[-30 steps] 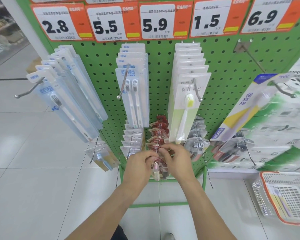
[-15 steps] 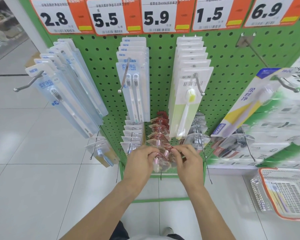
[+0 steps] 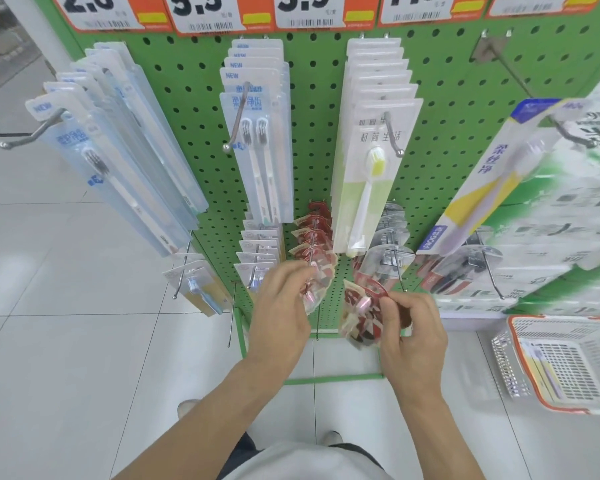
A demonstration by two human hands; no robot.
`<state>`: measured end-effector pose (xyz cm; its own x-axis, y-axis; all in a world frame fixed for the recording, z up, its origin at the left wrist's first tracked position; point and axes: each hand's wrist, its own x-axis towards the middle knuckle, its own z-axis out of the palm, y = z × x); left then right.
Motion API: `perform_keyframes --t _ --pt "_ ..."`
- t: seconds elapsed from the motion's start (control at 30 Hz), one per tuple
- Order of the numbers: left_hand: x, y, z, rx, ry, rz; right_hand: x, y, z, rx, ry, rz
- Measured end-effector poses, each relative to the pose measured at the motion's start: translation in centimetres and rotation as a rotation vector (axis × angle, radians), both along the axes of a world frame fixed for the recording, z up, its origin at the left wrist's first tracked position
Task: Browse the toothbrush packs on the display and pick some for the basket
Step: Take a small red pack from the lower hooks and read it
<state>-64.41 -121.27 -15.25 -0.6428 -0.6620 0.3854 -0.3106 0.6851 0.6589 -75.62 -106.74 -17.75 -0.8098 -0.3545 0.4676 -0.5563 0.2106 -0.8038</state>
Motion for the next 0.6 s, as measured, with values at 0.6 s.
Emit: perform_keyframes --t 0.6 --pt "1.8 3.3 0.8 0.619 0.029 -0.125 1.0 1.2 3.4 -0.062 -0.62 0.339"
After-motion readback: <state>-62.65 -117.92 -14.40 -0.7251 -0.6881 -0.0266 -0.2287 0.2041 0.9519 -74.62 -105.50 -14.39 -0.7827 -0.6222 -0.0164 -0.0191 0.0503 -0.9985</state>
